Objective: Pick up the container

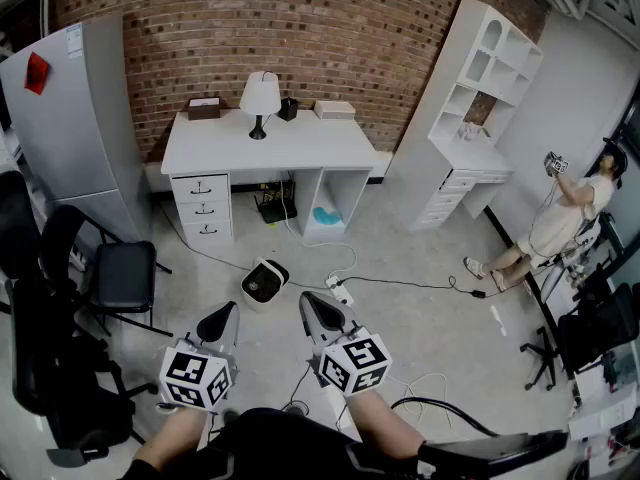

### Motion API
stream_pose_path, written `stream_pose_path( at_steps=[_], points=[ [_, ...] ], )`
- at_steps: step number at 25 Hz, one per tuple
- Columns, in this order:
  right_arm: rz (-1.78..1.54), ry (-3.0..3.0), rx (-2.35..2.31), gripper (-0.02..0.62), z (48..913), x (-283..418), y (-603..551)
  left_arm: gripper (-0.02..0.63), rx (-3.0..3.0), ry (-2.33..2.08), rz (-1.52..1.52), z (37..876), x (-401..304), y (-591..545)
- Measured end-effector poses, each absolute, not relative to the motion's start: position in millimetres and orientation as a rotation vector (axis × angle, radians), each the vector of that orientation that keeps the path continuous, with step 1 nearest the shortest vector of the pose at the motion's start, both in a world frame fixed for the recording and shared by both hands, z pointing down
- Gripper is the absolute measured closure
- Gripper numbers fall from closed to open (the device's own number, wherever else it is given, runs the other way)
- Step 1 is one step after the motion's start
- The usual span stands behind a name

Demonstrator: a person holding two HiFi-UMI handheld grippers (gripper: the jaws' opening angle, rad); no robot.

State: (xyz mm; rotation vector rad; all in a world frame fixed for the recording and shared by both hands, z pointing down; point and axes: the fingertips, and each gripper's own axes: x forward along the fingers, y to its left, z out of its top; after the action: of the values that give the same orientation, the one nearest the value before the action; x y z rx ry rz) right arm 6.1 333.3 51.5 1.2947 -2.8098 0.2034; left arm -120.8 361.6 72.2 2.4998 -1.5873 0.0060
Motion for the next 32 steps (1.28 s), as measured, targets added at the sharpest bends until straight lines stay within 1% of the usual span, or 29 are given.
stream_pose_path(
  at_steps=[22,32],
  points=[
    [0.249,-2.808,1.316,0.588,58.6,-28.6,333.7,0.597,2.514,-1.518,-0.003,77.6,-151.3,353.7],
    [0.251,-2.757,1.394,0.588,67.3,-60.1,346.1,0.597,2.535,-1.457,-0.016,87.7,-188.2,358.8]
  ],
)
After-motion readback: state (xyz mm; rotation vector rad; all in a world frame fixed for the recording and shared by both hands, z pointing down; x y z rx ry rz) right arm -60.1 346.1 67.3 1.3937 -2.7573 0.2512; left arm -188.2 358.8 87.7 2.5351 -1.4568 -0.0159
